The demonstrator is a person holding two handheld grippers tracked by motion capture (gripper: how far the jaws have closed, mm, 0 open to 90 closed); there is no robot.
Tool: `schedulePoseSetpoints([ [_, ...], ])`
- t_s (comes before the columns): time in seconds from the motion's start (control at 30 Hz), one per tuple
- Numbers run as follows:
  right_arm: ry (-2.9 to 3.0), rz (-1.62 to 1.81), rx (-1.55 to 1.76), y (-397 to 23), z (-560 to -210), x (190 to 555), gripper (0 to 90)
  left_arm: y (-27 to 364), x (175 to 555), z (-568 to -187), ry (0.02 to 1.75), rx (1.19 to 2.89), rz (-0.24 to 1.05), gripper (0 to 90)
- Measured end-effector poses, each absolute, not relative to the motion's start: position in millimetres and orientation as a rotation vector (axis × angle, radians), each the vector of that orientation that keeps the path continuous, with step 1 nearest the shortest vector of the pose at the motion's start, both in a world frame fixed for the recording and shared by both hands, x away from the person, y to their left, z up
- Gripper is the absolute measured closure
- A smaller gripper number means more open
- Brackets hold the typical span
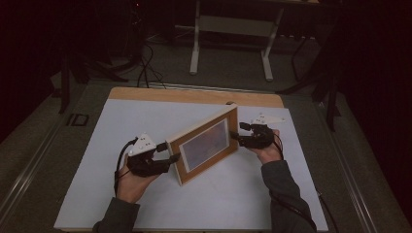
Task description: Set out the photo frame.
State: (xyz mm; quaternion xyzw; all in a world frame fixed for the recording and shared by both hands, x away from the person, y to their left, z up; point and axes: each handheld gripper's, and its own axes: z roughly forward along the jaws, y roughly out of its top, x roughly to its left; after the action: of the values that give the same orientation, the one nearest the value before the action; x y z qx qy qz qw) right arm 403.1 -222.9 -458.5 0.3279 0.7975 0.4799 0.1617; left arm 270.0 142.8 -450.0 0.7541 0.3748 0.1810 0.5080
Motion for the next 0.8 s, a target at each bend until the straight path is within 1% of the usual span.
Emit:
schedulePoseSetpoints([
  [0.1,2.274,1.411,0.939,-223,-458,407,35.2,141,264,-454,0.935,1.805,0.470,48.8],
  [0.13,2.271,1.431,0.942,-224,-458,409,34.4,138,260,-458,0.970,1.796,0.492,48.8],
  [0.17,2.280,1.477,0.943,-224,-457,414,33.7,137,259,-460,0.977,1.794,0.500,52.0],
  [0.2,2.284,1.486,0.943,-225,-456,416,33.4,134,258,-461,0.981,1.798,0.509,53.3],
  [0.3,2.303,1.507,0.937,-223,-456,420,32.2,130,257,-462,0.984,1.806,0.512,59.1],
  [0.33,2.311,1.511,0.932,-222,-456,422,31.9,127,259,-463,0.991,1.817,0.507,59.1],
  [0.37,2.338,1.530,0.920,-220,-456,426,30.9,126,259,-464,0.995,1.818,0.502,62.4],
  [0.5,2.387,1.554,0.901,-216,-458,433,28.9,122,262,-464,0.993,1.829,0.501,67.6],
  [0.63,2.417,1.618,0.897,-218,-461,437,31.4,123,268,-463,1.002,1.835,0.492,68.2],
  [0.8,2.404,1.634,0.925,-225,-462,437,38.8,129,281,-463,1.016,1.821,0.432,68.6],
])
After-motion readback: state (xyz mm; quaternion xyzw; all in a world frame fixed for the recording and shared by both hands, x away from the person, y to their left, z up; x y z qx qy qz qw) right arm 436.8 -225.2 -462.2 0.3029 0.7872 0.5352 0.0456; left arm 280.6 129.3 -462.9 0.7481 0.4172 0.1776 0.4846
